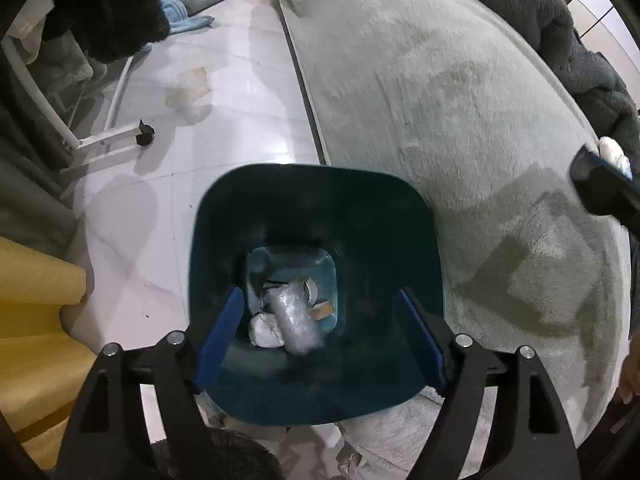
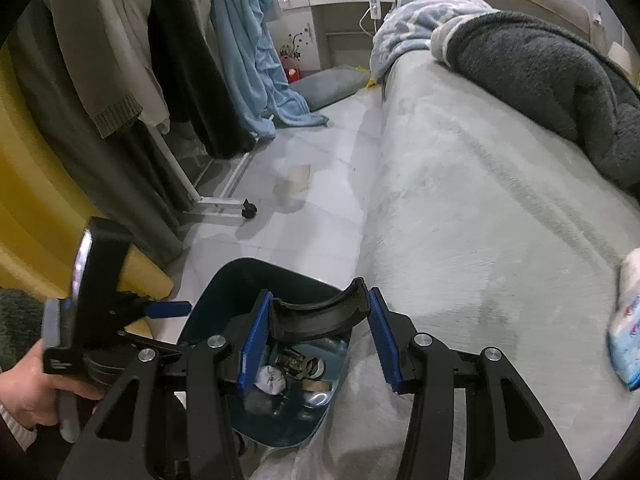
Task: Collect trash
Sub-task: 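Open the left tool over the bin while the right tool releases the black ring, then move both tools back over the bed toward the blue wet-wipe pack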
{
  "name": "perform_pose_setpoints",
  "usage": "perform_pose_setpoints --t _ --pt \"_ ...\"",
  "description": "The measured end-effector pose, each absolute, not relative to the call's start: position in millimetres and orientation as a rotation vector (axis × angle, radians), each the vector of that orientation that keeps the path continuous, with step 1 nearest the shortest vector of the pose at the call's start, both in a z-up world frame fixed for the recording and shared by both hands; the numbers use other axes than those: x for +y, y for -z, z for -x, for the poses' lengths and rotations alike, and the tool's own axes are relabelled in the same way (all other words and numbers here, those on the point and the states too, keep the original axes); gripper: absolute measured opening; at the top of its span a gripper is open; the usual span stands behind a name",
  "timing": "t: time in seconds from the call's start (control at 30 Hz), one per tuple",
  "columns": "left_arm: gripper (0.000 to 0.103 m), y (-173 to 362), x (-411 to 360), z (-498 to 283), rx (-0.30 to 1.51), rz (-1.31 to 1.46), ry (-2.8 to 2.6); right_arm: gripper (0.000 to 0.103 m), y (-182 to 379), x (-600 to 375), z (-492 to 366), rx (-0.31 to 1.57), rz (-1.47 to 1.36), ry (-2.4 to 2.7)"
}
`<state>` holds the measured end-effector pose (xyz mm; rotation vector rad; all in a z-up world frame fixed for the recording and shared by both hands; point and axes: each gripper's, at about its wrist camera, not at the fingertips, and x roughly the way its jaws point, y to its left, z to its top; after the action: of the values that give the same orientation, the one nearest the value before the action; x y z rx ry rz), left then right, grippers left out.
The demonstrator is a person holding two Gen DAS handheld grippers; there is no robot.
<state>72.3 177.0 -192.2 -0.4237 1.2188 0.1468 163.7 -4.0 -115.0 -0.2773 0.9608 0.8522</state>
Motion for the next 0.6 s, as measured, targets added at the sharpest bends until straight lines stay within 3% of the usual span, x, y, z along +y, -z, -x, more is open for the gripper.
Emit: perform_pose_setpoints --t 0.2,0.6 --pt "0.086 172.4 184.4 -64.0 1.147 0.430 -0.140 0.049 129.7 10.5 -160.7 0.994 0.312 -0.853" --pt "0.087 127.2 200.1 -47.0 0.940 0.429 -0.194 0.049 158.7 21.6 -159.1 1.066 0.360 -0.833"
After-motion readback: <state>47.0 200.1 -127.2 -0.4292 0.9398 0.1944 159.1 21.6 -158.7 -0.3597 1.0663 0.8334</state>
